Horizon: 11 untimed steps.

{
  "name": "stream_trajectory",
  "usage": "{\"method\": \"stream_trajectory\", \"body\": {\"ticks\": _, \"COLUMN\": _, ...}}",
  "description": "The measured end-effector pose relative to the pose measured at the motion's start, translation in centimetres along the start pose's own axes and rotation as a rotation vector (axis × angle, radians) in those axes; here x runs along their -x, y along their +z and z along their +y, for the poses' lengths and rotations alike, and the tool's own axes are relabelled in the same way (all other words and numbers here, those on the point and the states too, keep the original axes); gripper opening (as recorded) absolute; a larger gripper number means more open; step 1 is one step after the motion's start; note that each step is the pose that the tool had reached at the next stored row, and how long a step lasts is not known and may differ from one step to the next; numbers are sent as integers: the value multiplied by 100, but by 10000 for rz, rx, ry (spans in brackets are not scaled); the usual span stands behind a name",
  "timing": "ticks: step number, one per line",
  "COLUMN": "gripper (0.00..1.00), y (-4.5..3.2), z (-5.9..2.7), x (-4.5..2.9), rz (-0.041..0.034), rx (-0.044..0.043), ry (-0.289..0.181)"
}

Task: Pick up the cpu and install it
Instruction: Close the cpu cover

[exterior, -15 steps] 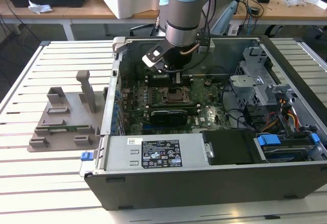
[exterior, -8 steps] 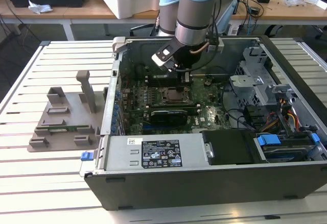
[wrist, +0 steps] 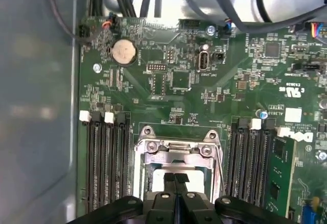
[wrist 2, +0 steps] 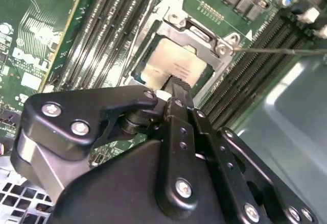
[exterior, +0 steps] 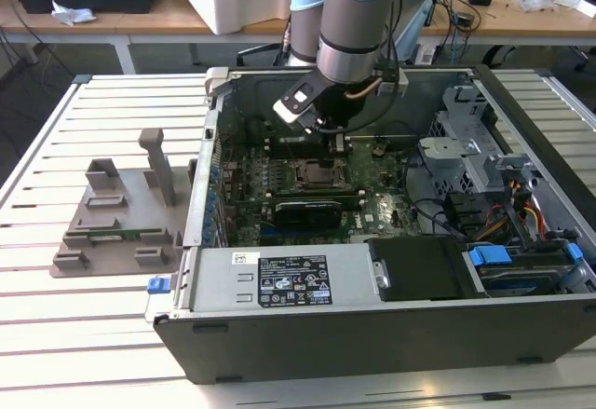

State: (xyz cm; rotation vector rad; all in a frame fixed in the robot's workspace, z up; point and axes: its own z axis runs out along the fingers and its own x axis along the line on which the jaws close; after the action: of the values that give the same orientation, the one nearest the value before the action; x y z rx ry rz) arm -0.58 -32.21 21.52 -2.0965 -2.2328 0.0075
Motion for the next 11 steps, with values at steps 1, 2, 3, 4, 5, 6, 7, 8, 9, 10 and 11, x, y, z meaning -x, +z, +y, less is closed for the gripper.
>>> {"method": "stream_trajectory", "body": {"ticks": 1, "gripper": 11, "y": 21, "z": -11, "x": 3, "rz": -8, "rx": -8, "ry": -132}}
{"method": "stream_trajectory", "body": {"ticks": 2, "gripper": 11, "y": 34, "z": -25, "x": 3, "rz": -11, "rx": -11, "ry": -201}}
{"method": "stream_trajectory", "body": {"ticks": 3, "gripper": 11, "y": 40, "z": -47, "x": 2, "rz": -13, "rx": -13, "ry": -238}}
{"method": "stream_trajectory", "body": {"ticks": 4, "gripper": 11, "y": 44, "z": -110, "x": -2, "rz": -14, "rx": -13, "ry": -242}}
{"method": "stream_trajectory", "body": {"ticks": 5, "gripper": 11, "y": 48, "z": -158, "x": -5, "rz": -12, "rx": -9, "ry": -242}}
{"method": "stream_trajectory", "body": {"ticks": 6, "gripper": 11, "y": 51, "z": -201, "x": -8, "rz": -12, "rx": -2, "ry": -243}}
{"method": "stream_trajectory", "body": {"ticks": 7, "gripper": 11, "y": 56, "z": -292, "x": -13, "rz": -6, "rx": 10, "ry": -244}}
{"method": "stream_trajectory", "body": {"ticks": 8, "gripper": 11, "y": 59, "z": -341, "x": -16, "rz": 6, "rx": 17, "ry": -243}}
{"method": "stream_trajectory", "body": {"ticks": 9, "gripper": 11, "y": 60, "z": -371, "x": -18, "rz": 14, "rx": 19, "ry": -246}}
{"method": "stream_trajectory", "body": {"ticks": 10, "gripper": 11, "y": 63, "z": -412, "x": -20, "rz": 35, "rx": 21, "ry": -245}}
{"method": "stream_trajectory", "body": {"ticks": 11, "gripper": 11, "y": 66, "z": -449, "x": -23, "rz": 59, "rx": 22, "ry": -247}}
